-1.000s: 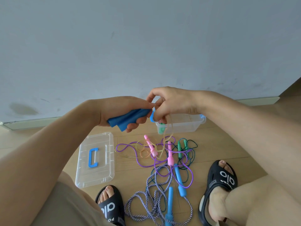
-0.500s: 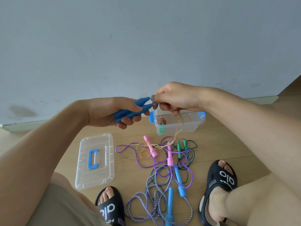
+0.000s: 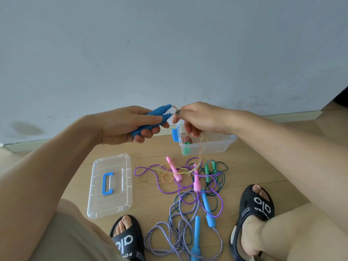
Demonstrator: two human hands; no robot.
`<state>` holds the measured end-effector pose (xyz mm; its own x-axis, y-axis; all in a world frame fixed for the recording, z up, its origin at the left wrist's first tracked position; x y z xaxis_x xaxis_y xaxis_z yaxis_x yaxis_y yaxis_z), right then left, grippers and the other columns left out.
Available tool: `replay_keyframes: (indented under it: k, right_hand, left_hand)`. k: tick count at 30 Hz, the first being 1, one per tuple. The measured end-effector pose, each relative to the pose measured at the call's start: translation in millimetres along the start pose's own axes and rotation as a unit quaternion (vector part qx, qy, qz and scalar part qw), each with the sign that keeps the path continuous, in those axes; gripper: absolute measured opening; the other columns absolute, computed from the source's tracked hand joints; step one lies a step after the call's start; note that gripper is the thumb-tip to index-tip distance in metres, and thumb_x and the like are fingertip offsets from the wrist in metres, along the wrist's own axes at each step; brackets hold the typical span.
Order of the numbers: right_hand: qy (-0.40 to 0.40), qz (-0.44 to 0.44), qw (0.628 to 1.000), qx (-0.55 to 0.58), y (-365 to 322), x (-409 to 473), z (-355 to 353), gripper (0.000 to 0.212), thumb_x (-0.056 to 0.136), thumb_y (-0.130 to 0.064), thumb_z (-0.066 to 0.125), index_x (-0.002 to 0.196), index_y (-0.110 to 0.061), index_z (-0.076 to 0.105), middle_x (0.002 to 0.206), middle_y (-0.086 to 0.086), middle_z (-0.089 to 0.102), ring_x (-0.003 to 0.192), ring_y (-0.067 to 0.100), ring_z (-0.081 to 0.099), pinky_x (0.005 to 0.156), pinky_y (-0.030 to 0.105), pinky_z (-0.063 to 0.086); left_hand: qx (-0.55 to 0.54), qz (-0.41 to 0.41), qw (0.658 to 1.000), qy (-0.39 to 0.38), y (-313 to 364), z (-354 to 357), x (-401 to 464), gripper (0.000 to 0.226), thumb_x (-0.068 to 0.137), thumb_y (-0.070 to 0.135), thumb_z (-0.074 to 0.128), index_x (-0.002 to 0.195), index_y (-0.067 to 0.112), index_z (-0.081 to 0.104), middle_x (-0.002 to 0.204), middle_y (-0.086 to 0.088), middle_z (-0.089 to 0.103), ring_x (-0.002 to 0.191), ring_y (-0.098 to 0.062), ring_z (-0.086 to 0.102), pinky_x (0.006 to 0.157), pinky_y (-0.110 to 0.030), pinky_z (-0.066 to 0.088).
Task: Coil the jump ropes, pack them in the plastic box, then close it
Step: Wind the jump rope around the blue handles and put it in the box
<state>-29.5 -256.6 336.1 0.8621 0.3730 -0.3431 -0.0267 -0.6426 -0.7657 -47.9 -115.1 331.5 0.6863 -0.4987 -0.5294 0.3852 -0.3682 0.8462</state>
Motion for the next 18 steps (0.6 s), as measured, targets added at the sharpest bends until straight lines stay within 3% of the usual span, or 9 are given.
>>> replay_keyframes:
  k: [5,11,18]
  right_hand:
    - [0.05,-0.029,0.998,0.017,-4.6,-0.9,-13.4,0.035,0.104,-0.032,0.04,0.103,-0.011,0.068,0.065,0.003,0.047,0.055,0.016,0.041,0.056,0.031,0.039]
    - [0.057,-0.038,0.996,0.048,-4.3,-2.3,-22.3,0.026,0.1,-0.028,0.052,0.094,-0.011,0.07,0.057,-0.007,0.038,0.049,0.012,0.032,0.049,0.025,0.033]
    - [0.08,-0.057,0.993,0.059,-5.3,-2.0,-29.6,0.022,0.099,-0.024,0.054,0.096,-0.007,0.067,0.054,-0.008,0.038,0.045,0.01,0.029,0.044,0.022,0.03]
  left_hand:
    - [-0.027,0.024,0.999,-0.01,4.9,-3.0,-1.5,0.038,0.104,0.023,0.042,0.124,-0.003,0.061,0.087,-0.004,0.058,0.063,-0.008,0.046,0.055,-0.018,0.044]
    - [-0.001,-0.001,1.0,-0.019,-4.6,-3.5,-1.2,0.032,0.102,0.018,0.048,0.117,-0.004,0.064,0.096,-0.007,0.069,0.075,-0.009,0.057,0.069,-0.017,0.053]
    - [0.059,0.001,0.998,-0.02,-0.5,1.5,-4.5,0.026,0.102,0.026,0.047,0.105,0.003,0.06,0.077,-0.004,0.055,0.064,-0.009,0.048,0.052,-0.02,0.039]
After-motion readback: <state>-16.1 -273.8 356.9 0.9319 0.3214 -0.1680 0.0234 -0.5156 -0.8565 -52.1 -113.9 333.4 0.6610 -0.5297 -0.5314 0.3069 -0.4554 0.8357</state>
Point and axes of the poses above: each hand's wrist, its own x-axis towards the middle knuckle, its own z-axis out of the palm, y = z × x, the point moved 9 cm from there along x, towards the middle knuckle
